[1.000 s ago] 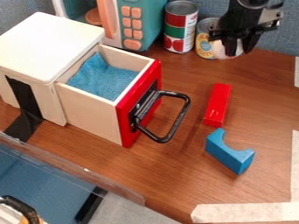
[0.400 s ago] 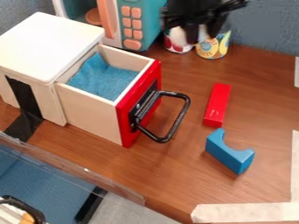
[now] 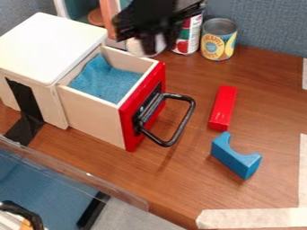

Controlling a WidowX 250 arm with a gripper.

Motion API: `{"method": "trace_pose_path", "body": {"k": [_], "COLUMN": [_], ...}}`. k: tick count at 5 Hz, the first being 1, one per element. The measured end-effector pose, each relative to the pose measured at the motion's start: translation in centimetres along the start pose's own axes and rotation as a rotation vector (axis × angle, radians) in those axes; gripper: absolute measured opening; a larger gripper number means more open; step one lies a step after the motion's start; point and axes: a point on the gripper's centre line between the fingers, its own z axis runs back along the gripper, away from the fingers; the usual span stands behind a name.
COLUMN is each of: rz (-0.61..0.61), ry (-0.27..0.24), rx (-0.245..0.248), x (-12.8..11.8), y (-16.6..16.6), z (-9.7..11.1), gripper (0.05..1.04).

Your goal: Take the white thing and put it in the drawer.

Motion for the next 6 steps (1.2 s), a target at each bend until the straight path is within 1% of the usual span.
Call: {"method": "trace_pose_path", "body": {"k": [1, 2, 3, 4, 5, 6], "rz": [0.077, 0.101, 0.12, 0.114, 0.09, 0.059], "ry": [0.013, 0.029, 0.039, 0.074, 0.09, 0.091], "rx": [0.043, 0.075, 0.092, 0.11, 0.099, 0.123], "x": [0.6, 0.7, 1.1, 0.9, 1.2, 1.5], "y": [3.0, 4.6, 5.8, 6.0, 5.3, 5.0], "z": [-0.5, -1.3, -2.2, -4.0, -5.0, -6.2], "gripper": [0.364, 0.364, 0.364, 0.364, 0.364, 0.427]}}
